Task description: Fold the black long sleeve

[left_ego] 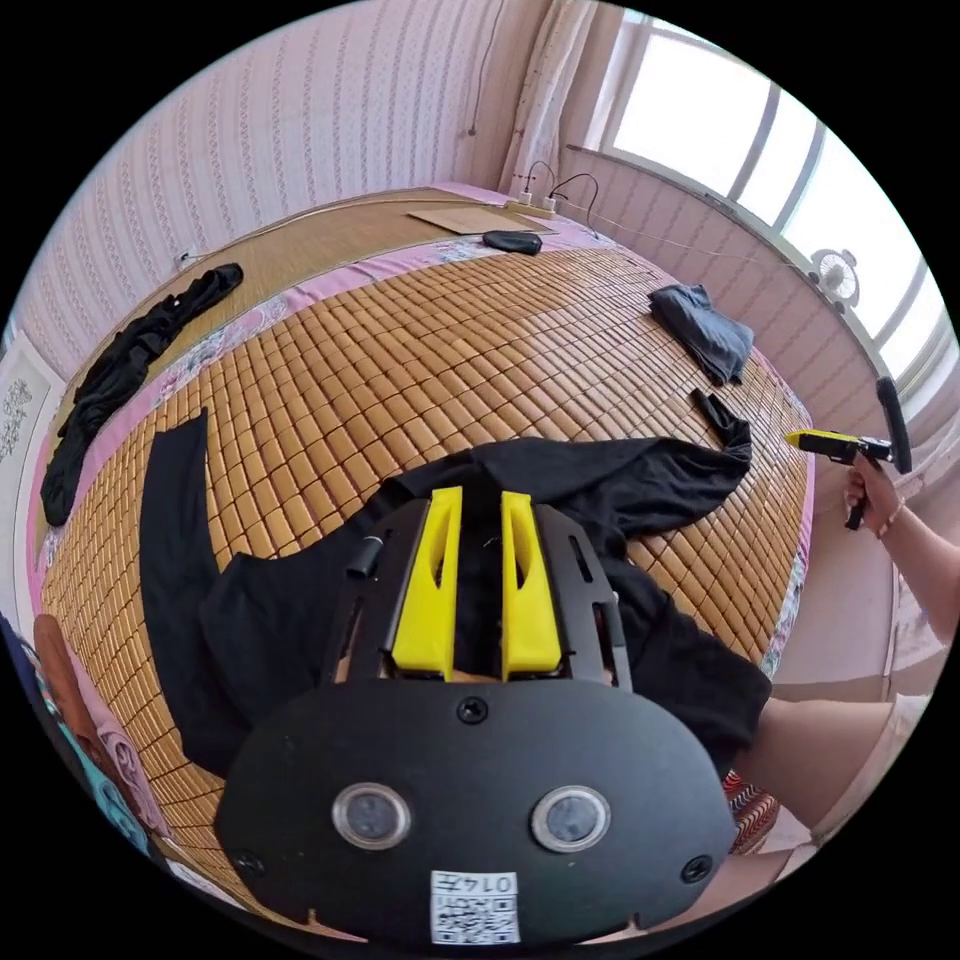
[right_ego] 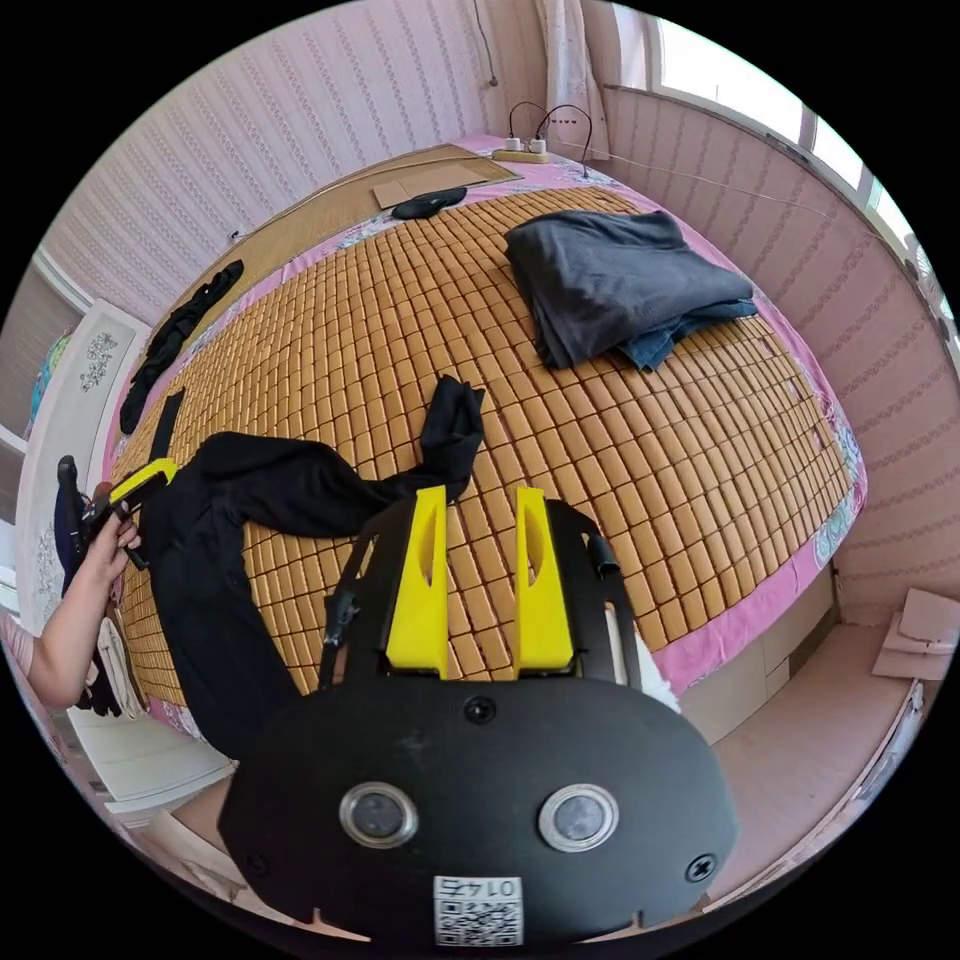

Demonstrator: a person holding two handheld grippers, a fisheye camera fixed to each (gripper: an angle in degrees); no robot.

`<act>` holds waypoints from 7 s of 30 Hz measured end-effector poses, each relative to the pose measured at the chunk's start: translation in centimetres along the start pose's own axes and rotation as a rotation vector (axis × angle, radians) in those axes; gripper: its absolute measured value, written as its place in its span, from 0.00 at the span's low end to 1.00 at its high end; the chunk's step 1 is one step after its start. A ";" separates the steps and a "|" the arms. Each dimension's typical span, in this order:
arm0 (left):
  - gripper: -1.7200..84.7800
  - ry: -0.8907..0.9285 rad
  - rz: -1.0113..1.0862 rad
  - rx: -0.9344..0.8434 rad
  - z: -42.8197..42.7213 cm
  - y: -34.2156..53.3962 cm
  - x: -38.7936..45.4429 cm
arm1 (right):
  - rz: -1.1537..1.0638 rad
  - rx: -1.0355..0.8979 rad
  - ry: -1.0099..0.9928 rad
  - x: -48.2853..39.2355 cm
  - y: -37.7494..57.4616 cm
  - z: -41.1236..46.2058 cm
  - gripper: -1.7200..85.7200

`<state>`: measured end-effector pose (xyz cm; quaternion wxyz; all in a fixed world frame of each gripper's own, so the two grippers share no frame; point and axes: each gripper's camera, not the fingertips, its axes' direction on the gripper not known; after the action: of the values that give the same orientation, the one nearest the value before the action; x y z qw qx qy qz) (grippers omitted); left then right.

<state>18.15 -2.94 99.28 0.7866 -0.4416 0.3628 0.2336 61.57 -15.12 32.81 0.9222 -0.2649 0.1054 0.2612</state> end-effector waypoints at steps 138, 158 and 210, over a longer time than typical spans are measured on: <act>0.16 -0.263 0.332 -0.231 -23.0 43.1 -15.3 | -1.258 -0.497 -0.862 -64.7 -8.1 45.4 0.03; 0.01 -0.240 -0.451 -0.446 -37.7 55.9 -20.1 | -1.291 -0.370 -0.751 -83.4 -6.9 57.5 0.06; 0.02 -0.286 -1.119 -0.226 -31.6 73.3 -22.4 | -1.310 -0.243 -0.337 -80.0 -1.7 59.2 0.02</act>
<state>-57.85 5.37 67.18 0.7795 -0.6111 -0.0622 -0.1228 -1.53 -18.30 109.76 0.8576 -0.3313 -0.2513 -0.3026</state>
